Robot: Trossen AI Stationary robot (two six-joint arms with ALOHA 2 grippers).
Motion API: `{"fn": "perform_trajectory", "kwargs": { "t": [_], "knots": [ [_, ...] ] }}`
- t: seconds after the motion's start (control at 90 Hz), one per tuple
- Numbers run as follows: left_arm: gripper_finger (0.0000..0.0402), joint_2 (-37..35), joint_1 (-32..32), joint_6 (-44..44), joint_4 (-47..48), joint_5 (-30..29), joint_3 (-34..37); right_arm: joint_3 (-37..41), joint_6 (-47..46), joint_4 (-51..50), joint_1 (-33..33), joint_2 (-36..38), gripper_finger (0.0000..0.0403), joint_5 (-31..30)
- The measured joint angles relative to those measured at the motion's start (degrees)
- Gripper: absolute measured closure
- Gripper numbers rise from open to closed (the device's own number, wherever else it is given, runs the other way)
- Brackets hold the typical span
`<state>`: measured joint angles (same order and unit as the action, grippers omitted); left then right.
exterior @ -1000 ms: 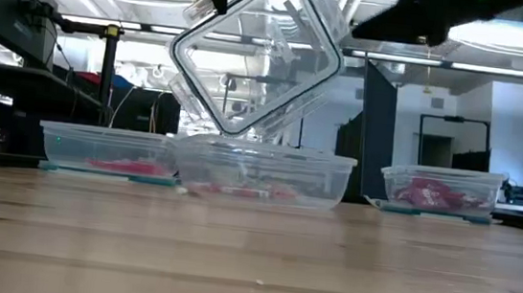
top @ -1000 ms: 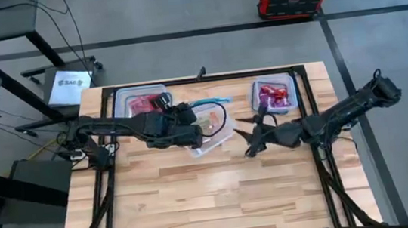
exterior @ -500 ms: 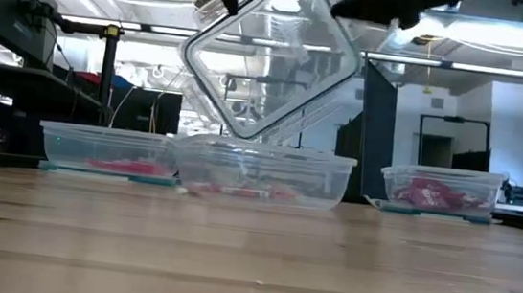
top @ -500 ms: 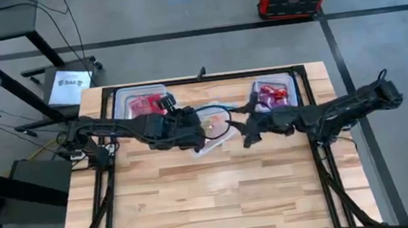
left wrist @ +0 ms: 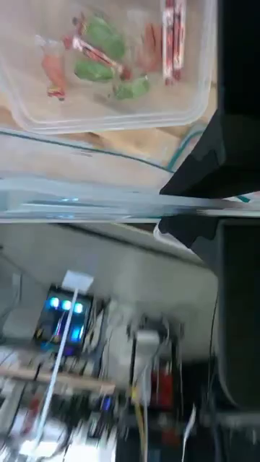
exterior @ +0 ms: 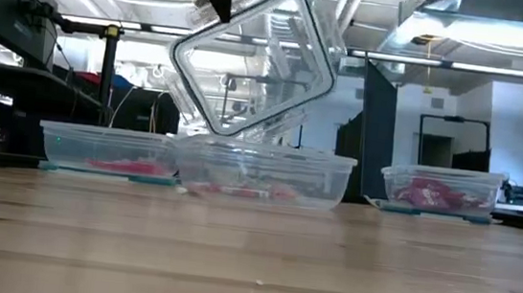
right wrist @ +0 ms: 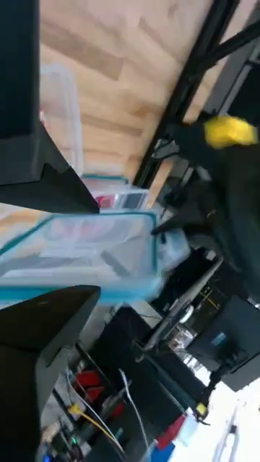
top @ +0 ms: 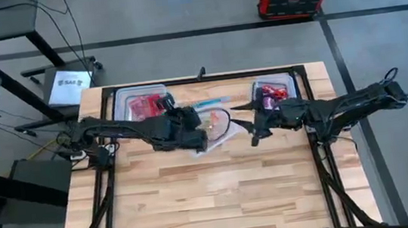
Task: Sort candy
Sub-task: Close the center transparent bin
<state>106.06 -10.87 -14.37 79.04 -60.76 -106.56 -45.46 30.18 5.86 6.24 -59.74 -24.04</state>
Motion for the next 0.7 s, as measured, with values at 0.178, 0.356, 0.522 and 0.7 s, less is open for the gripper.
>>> {"fn": "perform_trajectory", "kwargs": {
  "t": [0.178, 0.356, 0.522, 0.7],
  "knots": [
    [0.0401, 6.99, -2.03, -0.67, -0.57, -6.74, 0.00, 0.74, -7.53, -10.69, -1.25, 2.41, 0.0245, -0.02],
    [0.0401, 11.72, -1.93, -4.84, 6.03, -8.17, -0.52, 1.89, -10.47, -16.16, -1.40, 3.11, 0.0245, -0.04],
    [0.0401, 13.21, -2.23, -6.79, 9.80, -9.38, -0.63, 1.87, -13.73, -18.61, -0.56, 2.73, 0.0245, 0.19],
    [0.0401, 13.21, -4.52, -6.72, 10.35, -12.20, -0.63, 1.87, -13.84, -18.73, 1.97, 2.66, 0.0245, 0.20]
  ]
}}
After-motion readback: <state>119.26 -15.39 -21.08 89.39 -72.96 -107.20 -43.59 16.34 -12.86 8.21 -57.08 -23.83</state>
